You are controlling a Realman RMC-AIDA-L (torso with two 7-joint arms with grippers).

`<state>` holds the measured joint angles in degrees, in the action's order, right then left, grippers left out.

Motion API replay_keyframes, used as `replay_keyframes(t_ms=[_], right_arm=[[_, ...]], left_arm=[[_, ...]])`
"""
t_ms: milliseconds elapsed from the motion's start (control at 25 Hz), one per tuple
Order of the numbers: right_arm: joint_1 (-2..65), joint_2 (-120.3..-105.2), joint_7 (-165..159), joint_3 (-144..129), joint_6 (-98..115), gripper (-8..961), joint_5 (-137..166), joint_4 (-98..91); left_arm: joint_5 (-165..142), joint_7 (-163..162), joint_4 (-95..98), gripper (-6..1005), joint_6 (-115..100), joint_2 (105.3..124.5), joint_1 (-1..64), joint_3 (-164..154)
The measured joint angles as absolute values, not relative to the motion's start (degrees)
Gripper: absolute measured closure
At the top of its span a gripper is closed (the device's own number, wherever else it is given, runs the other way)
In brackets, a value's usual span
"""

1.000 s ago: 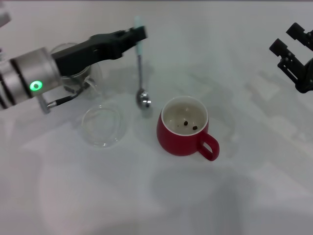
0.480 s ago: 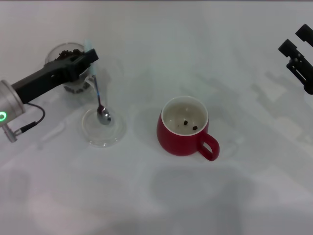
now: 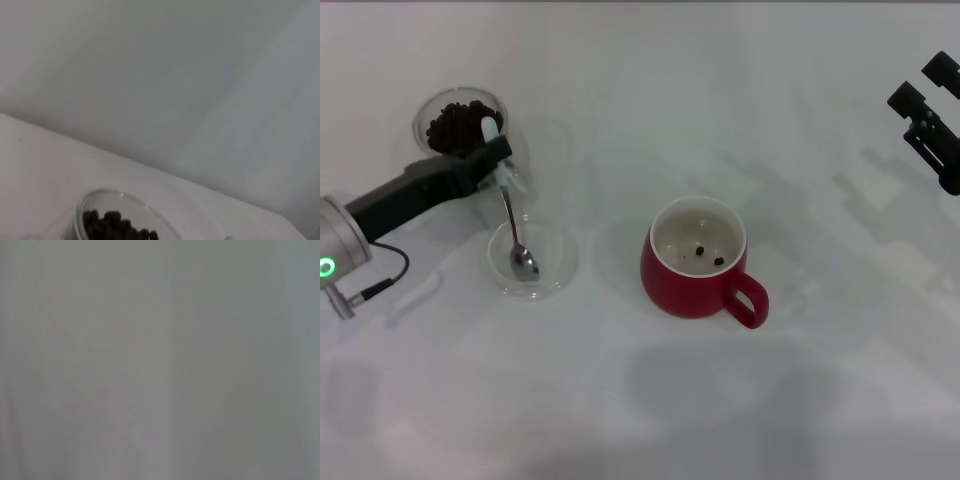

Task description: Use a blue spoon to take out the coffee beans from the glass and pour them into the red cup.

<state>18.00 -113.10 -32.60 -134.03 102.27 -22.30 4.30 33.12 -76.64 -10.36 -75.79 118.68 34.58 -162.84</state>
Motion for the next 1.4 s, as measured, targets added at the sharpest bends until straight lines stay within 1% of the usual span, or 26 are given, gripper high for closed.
replay_keyframes(t_ms=[560, 960, 1120, 1240, 1400], right_arm=[[18.22, -113.12, -32.61, -134.03, 102.07, 408, -22.23, 4.30], [18.39, -112.71, -32.52, -134.03, 101.89, 407, -22.23, 4.30], [18.51, -112.48, -32.46, -134.03, 101.86, 407, -22.24, 4.31], [18.61, -112.25, -32.46, -134.03, 101.86, 407, -22.60, 4.31], [18.63, -111.96, -32.51, -134.03, 102.25, 408, -23.49, 4.30]], left_arm=[[30.21, -77.27, -6.99, 773, -72.35, 118.80, 34.14, -162.86], [30.01, -77.91, -6.76, 739, -71.07, 118.80, 33.87, -162.87], [30.23, -76.56, -7.48, 718, -71.57, 118.39, 34.37, -162.63], [31.03, -73.21, -8.22, 702, -74.08, 117.47, 35.14, -162.62], [33.13, -67.40, -12.55, 638, -82.66, 116.71, 36.55, -162.78]])
